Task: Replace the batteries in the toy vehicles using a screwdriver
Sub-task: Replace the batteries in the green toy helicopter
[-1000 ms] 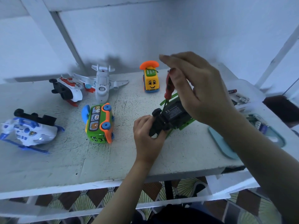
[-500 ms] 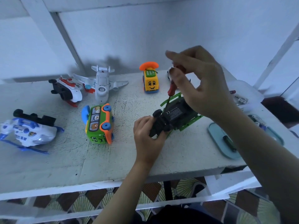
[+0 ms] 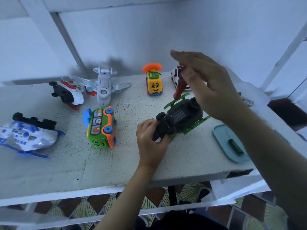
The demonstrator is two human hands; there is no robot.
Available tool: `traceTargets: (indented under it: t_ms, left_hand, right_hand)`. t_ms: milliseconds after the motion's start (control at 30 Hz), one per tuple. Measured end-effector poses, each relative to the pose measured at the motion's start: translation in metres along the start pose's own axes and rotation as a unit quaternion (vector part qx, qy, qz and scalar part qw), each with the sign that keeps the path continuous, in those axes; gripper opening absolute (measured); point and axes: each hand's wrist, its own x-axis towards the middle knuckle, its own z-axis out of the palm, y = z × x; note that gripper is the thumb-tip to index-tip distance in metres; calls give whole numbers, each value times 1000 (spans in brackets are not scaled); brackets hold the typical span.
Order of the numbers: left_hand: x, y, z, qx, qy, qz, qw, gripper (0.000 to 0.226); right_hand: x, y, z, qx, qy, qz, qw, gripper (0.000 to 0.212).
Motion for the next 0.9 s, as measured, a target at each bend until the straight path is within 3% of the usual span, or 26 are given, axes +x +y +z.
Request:
traceTargets:
  t_ms: [100,167,233,333,433,500,633,700,800,833,900]
  left_hand:
    - [0,0,0,0,1,-1,1000,41]
    - [0,1,0,-1,3,-4,1000,41]
    - [0,2,-1,0,1,-4,1000,42]
    - [1,4,-1,-1,1,-5,1000,42]
    - [2,3,-1,3,2,-7,1000,42]
    - [2,3,-1,6,2,-7,1000,42]
    - [2,3,-1,8,-1,-6,1000,41]
    - [1,3,-1,10,-1,-5,1000,41]
    - [1,2,-1,11,2,-6,1000,42]
    - [1,2,-1,10,4,-8,1000,42]
    - [2,3,-1,6,5,-8,1000,43]
  right_hand:
    - [0,-8,-1,175,-64,25,982,41]
    - [0,-10,0,221,-71,24,972,41]
    - [0,-10,0,207,-39,35,977,34]
    - [-1,-6,1,78,22,5,997,19]
    - [-1,-1,2,-45,20,-19,999,36]
    - [0,-1,1,44,-13,14,999,38]
    - [-1,-6,-1,251,-55,39,966,51]
    - [-1,-5,2,224,-13,39,974,48]
    - [-2,0,7,17,42,-27,999,36]
    - [-2,1,9,-1,39,-45,998,35]
    - [-2,-2,10,105,0,-7,994,35]
